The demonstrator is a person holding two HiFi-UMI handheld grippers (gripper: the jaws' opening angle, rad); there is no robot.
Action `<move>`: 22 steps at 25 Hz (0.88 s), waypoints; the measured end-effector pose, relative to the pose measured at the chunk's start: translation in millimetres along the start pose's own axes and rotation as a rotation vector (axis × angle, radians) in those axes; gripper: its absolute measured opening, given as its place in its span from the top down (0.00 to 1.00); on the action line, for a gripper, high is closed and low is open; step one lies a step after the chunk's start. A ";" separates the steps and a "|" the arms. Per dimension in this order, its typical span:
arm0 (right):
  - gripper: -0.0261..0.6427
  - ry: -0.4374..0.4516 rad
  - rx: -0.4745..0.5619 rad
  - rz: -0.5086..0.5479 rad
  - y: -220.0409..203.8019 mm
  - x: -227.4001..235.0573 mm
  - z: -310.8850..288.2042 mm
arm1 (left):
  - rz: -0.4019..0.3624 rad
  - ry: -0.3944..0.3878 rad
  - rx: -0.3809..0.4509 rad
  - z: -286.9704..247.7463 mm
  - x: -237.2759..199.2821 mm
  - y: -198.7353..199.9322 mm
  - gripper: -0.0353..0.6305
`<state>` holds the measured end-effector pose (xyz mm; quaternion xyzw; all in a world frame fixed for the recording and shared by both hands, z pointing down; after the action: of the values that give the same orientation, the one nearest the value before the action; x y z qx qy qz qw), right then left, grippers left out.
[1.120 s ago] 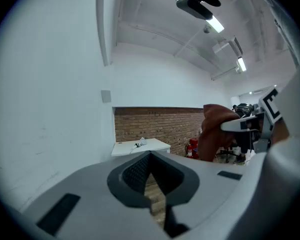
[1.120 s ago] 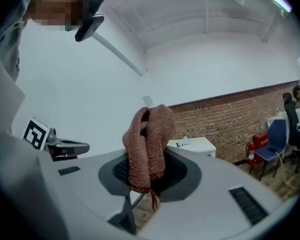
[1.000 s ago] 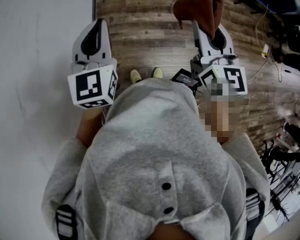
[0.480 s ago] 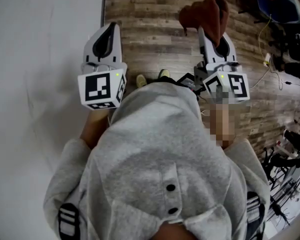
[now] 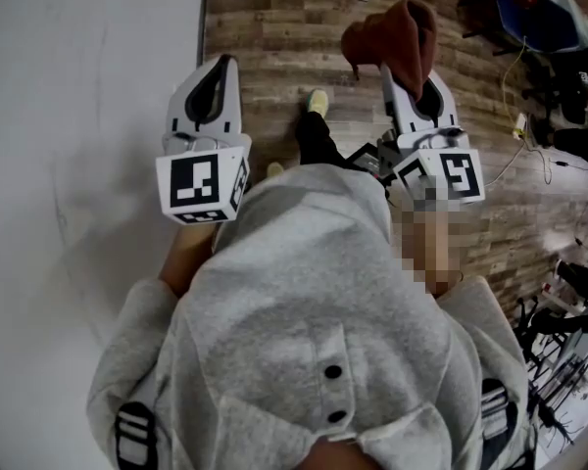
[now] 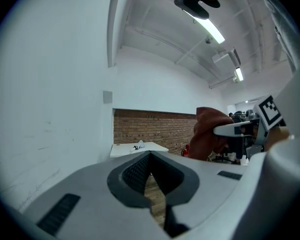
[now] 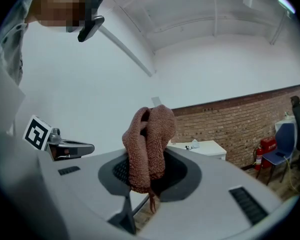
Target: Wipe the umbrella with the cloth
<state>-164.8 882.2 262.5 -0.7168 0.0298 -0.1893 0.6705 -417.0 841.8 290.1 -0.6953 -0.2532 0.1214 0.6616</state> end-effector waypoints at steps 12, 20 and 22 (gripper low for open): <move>0.82 0.025 -0.009 -0.029 0.6 41.4 -83.8 | -0.044 0.012 -0.018 -77.9 -29.4 4.3 0.92; 0.82 0.001 -0.040 -0.071 5.5 98.9 -143.0 | -0.046 -0.013 -0.058 -165.9 -35.2 11.2 0.92; 0.82 -0.006 -0.044 -0.084 5.8 112.7 -160.0 | -0.043 -0.020 -0.071 -189.5 -39.1 7.4 0.92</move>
<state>-109.0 696.2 287.6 -0.7327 0.0017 -0.2144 0.6459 -353.0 659.1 294.4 -0.7114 -0.2788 0.1053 0.6364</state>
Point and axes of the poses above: the fingertips, and each gripper's own axes: z backward along the fingers, x to its right, y out of its top, the point moved 6 cm from there along z, backward along the fingers, and after that the axes turned 10 degrees about -z, right-handed, at the moved point
